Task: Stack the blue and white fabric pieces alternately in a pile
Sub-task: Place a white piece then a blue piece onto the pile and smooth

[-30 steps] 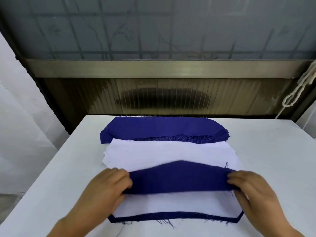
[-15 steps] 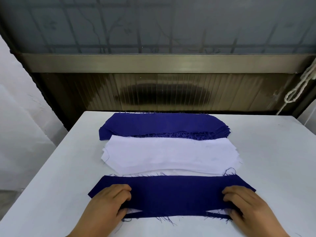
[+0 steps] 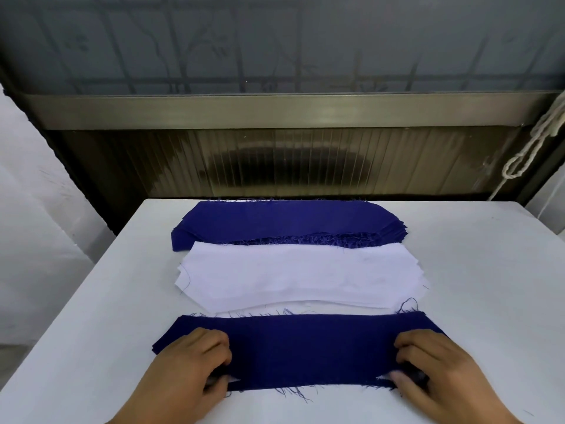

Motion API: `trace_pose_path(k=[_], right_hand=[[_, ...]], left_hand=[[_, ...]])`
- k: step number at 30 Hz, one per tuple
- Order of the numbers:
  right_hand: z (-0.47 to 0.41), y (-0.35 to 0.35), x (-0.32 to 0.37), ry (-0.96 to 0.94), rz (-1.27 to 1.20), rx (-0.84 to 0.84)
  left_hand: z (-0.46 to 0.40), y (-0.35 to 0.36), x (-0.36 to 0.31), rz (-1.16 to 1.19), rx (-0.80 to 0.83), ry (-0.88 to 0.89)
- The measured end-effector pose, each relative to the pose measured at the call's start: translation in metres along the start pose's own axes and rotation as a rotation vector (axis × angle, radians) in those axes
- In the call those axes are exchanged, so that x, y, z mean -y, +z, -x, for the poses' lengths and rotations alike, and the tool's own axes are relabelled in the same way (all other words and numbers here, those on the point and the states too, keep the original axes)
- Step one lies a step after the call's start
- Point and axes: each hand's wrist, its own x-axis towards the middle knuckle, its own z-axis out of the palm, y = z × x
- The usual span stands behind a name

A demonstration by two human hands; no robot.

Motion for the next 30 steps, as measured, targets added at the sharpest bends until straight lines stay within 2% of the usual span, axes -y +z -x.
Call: trace_pose_path(k=[2, 8, 12, 14, 18, 26, 28, 30], right_hand=[[0.0, -0.002, 0.002, 0.006, -0.02, 0.0], [-0.025, 0.003, 0.02, 0.035, -0.046, 0.042], [-0.03, 0.013, 0.023, 0.083, -0.016, 0.188], [-0.026, 0.014, 0.018, 0.102, 0.001, 0.186], [-0.018, 0.01, 0.007, 0.181, 0.025, 0.15], [-0.02, 0.003, 0.001, 0.246, 0.128, 0.139], [-0.025, 0.0, 0.001, 0.284, 0.153, 0.145], [-0.03, -0.002, 0.002, 0.304, 0.181, 0.16]], left_hand=[[-0.001, -0.007, -0.001, -0.006, 0.074, -0.04], [-0.023, 0.013, -0.02, 0.03, 0.044, -0.034], [-0.032, 0.018, -0.028, -0.025, 0.206, -0.035], [-0.031, 0.019, -0.026, 0.023, 0.245, -0.07], [-0.02, 0.034, -0.013, 0.226, 0.186, -0.115], [-0.022, 0.034, -0.008, 0.219, 0.128, -0.104], [-0.02, 0.03, -0.002, 0.166, 0.048, -0.08], [-0.016, 0.024, 0.006, 0.208, 0.026, -0.115]])
